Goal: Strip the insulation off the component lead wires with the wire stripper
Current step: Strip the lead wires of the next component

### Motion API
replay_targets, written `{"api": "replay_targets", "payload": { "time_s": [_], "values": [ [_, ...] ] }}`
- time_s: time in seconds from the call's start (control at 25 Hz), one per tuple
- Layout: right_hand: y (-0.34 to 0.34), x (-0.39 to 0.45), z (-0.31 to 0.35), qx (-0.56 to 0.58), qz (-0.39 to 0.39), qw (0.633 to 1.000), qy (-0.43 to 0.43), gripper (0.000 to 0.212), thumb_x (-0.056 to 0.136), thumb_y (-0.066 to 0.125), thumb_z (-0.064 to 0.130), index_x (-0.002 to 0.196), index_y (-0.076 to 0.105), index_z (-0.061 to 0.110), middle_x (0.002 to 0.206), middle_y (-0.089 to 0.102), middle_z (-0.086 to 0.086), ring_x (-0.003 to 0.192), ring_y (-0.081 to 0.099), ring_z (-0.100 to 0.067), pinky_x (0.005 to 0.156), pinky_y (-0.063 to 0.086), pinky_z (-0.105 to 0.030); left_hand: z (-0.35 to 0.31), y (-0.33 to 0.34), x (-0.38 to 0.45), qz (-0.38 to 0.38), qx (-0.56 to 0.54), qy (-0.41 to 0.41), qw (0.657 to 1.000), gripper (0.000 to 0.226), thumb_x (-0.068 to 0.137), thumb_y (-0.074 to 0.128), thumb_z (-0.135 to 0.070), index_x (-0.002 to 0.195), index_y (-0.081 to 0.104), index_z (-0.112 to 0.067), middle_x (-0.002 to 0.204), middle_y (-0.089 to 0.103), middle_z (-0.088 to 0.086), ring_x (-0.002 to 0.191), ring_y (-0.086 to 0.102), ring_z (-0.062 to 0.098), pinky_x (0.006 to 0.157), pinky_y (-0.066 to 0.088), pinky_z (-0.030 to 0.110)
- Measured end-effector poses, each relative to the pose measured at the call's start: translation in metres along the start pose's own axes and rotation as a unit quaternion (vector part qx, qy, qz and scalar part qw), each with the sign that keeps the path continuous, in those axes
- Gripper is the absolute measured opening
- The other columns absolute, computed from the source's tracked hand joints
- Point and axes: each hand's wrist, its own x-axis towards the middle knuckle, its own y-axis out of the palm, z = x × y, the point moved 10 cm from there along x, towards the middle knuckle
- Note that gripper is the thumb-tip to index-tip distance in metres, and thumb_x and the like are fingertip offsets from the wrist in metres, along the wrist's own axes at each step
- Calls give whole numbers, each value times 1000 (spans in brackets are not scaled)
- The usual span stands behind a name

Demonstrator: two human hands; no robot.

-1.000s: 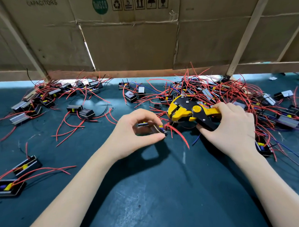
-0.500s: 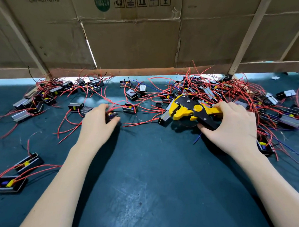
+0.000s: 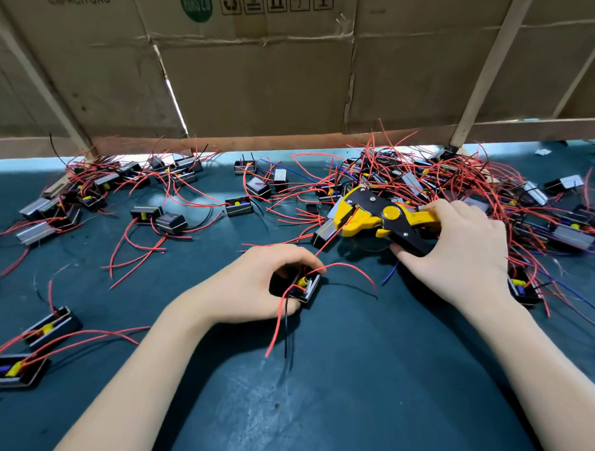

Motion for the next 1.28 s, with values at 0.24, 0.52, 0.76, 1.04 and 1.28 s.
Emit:
{"api": "replay_targets", "payload": {
  "time_s": [0.24,0.52,0.76,1.04,1.28],
  "values": [
    [-2,1,-4,3,-15,1000,11,54,64,78,53,99,61,16,94,62,-6,98,57,-33,82,37,-42,10,-15,-1,-9,-62,-43,997,46,85,48,8,115,70,-20,114,70,-11,112,62,4,98,46,23],
    [-1,1,-2,-2,-8,1000,5,55,64,77,52,100,60,14,95,62,-7,98,56,-34,82,37,-43,15,-13,2,-144,-104,-99,979,17,83,78,-22,97,71,-28,80,72,-6,73,65,6,75,52,20],
    [-1,1,-4,-2,-6,1000,13,55,65,75,55,100,61,15,95,62,-7,98,56,-34,84,37,-43,23,-26,-4,-208,-81,-141,964,20,80,77,-9,92,66,-21,80,71,-8,60,58,3,68,46,17],
    [0,1,-4,-5,1,1000,15,56,65,76,54,103,61,15,98,63,-7,101,56,-34,85,37,-43,-11,-15,-9,23,29,6,999,32,78,68,-6,100,74,-28,100,69,-10,100,59,12,86,43,19],
    [0,0,-2,3,1,1000,10,53,65,78,51,99,60,15,94,61,-7,98,56,-34,83,36,-43,3,-32,-9,-52,70,-49,995,10,77,81,-28,85,75,-24,79,69,-12,78,62,6,78,51,30]
  ]
}}
